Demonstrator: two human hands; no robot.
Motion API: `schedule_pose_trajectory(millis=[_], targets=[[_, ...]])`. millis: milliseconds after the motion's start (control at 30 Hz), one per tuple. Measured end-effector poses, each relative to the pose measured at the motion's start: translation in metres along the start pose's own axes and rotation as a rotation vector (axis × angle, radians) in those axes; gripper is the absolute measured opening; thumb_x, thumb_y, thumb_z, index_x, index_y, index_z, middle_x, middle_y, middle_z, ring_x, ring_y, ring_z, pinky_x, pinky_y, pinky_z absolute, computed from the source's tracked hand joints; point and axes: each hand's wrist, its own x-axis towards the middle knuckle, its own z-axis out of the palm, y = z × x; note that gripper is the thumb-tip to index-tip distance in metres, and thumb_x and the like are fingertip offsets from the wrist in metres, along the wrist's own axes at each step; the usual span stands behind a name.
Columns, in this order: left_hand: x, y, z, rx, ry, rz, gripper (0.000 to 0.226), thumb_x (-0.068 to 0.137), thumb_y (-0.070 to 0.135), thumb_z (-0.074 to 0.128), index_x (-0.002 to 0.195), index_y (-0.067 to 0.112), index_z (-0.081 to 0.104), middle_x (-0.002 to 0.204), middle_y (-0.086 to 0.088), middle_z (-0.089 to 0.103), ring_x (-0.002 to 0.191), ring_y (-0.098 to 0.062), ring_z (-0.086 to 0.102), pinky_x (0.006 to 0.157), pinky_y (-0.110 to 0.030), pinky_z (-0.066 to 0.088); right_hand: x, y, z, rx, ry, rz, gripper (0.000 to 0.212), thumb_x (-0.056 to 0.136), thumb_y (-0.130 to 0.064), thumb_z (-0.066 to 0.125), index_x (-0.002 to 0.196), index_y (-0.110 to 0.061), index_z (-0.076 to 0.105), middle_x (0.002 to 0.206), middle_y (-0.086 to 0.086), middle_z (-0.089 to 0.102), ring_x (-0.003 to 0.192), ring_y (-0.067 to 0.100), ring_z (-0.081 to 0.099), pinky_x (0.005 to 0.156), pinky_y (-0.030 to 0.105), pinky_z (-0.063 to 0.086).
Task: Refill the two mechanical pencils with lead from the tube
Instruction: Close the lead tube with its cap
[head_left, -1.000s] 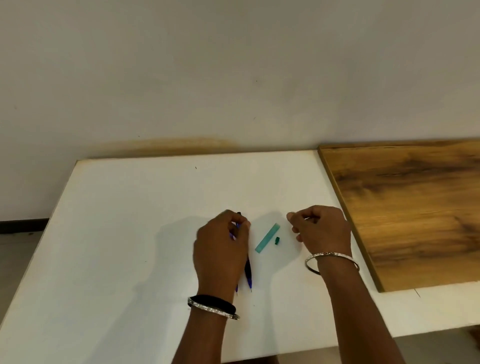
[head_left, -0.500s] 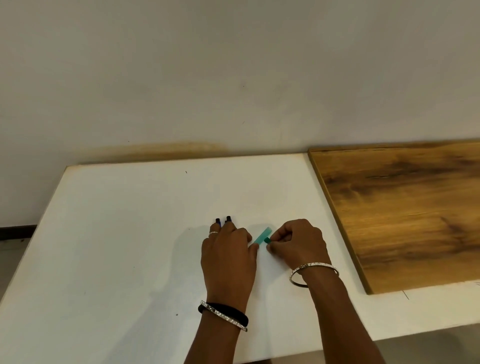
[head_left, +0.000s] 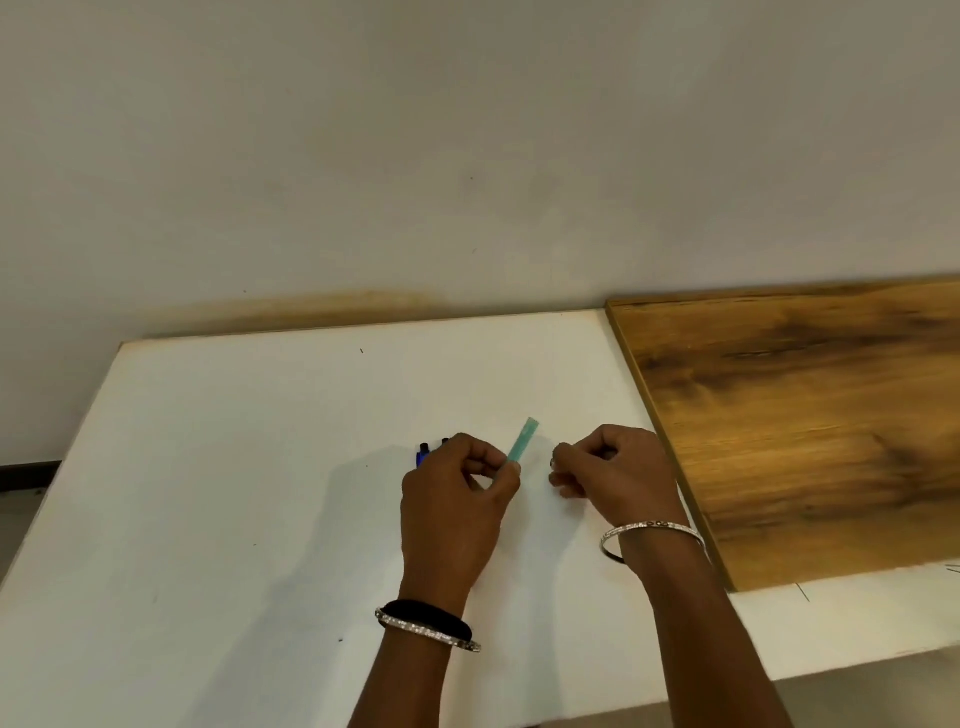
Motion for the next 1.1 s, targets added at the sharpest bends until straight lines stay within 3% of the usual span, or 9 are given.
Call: schedule_pose_trajectory(millis=[67, 200, 300, 400, 633, 833, 967, 1100], targets=[[0.002, 0.002, 0.001, -0.153, -0.032, -0.041, 0.011, 0.077, 0.032, 0.076, 0.08, 0.025, 0.068, 0.074, 0.011, 0.071, 0.071, 0.001, 0.064, 0.061, -0.008, 0.047, -0.002, -0.003, 0.0, 0.108, -0.111, 0.001, 0.011, 0.067, -0.003, 0.075, 0.068, 0.002, 0.065, 0.063, 0.016, 0.072, 0.058, 0.027, 0.073, 0.059, 0.034, 0.059], [0.003, 0.007, 0.001, -0.4, -0.168, -0.1, 0.014, 0.083, 0.029, 0.071, 0.09, 0.018, 0.066, 0.083, 0.003, 0.077, 0.082, -0.01, 0.073, 0.072, -0.035, 0.061, -0.006, -0.008, 0.003, 0.224, -0.3, -0.044, 0.011, 0.069, 0.0, 0.075, 0.07, 0.004, 0.065, 0.068, 0.022, 0.072, 0.062, 0.035, 0.072, 0.054, 0.028, 0.056], [0.004, 0.007, -0.001, -0.497, -0.177, -0.113, 0.016, 0.083, 0.027, 0.071, 0.092, 0.014, 0.066, 0.081, 0.002, 0.079, 0.079, -0.014, 0.074, 0.073, -0.035, 0.061, -0.007, -0.009, 0.004, 0.255, -0.334, -0.075, 0.009, 0.072, 0.002, 0.074, 0.071, -0.001, 0.066, 0.07, 0.021, 0.073, 0.063, 0.036, 0.072, 0.054, 0.029, 0.056], [0.005, 0.005, -0.002, -0.543, -0.182, -0.132, 0.015, 0.083, 0.026, 0.071, 0.091, 0.014, 0.067, 0.082, -0.001, 0.079, 0.08, -0.017, 0.075, 0.075, -0.035, 0.06, -0.007, -0.01, 0.003, 0.273, -0.32, -0.097, 0.014, 0.073, 0.001, 0.077, 0.08, -0.001, 0.066, 0.071, 0.021, 0.073, 0.063, 0.036, 0.072, 0.056, 0.03, 0.057], [0.003, -0.001, -0.004, -0.476, -0.143, -0.152, 0.006, 0.084, 0.029, 0.07, 0.088, 0.027, 0.067, 0.073, 0.011, 0.077, 0.076, -0.003, 0.073, 0.061, -0.018, 0.057, -0.016, -0.013, 0.01, 0.09, -0.278, -0.258, 0.017, 0.075, -0.006, 0.078, 0.088, -0.009, 0.069, 0.072, 0.011, 0.075, 0.062, 0.023, 0.074, 0.06, 0.033, 0.061], [0.003, -0.002, -0.008, -0.502, -0.157, -0.158, 0.012, 0.084, 0.028, 0.07, 0.092, 0.022, 0.065, 0.083, 0.003, 0.079, 0.083, -0.006, 0.074, 0.068, -0.027, 0.06, -0.013, -0.01, 0.009, 0.06, -0.205, -0.271, 0.012, 0.073, -0.009, 0.08, 0.083, -0.01, 0.073, 0.075, 0.005, 0.075, 0.065, 0.018, 0.073, 0.063, 0.03, 0.061], [0.002, -0.001, -0.014, -0.472, -0.145, -0.132, 0.012, 0.085, 0.027, 0.069, 0.093, 0.019, 0.066, 0.085, 0.005, 0.079, 0.081, -0.009, 0.074, 0.072, -0.034, 0.059, -0.009, -0.007, 0.005, 0.276, -0.12, -0.179, 0.012, 0.074, 0.004, 0.073, 0.08, -0.003, 0.067, 0.078, 0.011, 0.076, 0.069, 0.027, 0.075, 0.069, 0.041, 0.061], [0.003, 0.0, -0.014, -0.418, -0.118, -0.104, 0.008, 0.086, 0.022, 0.068, 0.093, 0.019, 0.069, 0.083, 0.002, 0.078, 0.074, -0.01, 0.074, 0.07, -0.033, 0.06, -0.008, -0.01, 0.001, 0.425, -0.096, -0.153, 0.014, 0.074, 0.007, 0.075, 0.084, 0.001, 0.067, 0.074, 0.02, 0.074, 0.065, 0.034, 0.074, 0.06, 0.034, 0.06]])
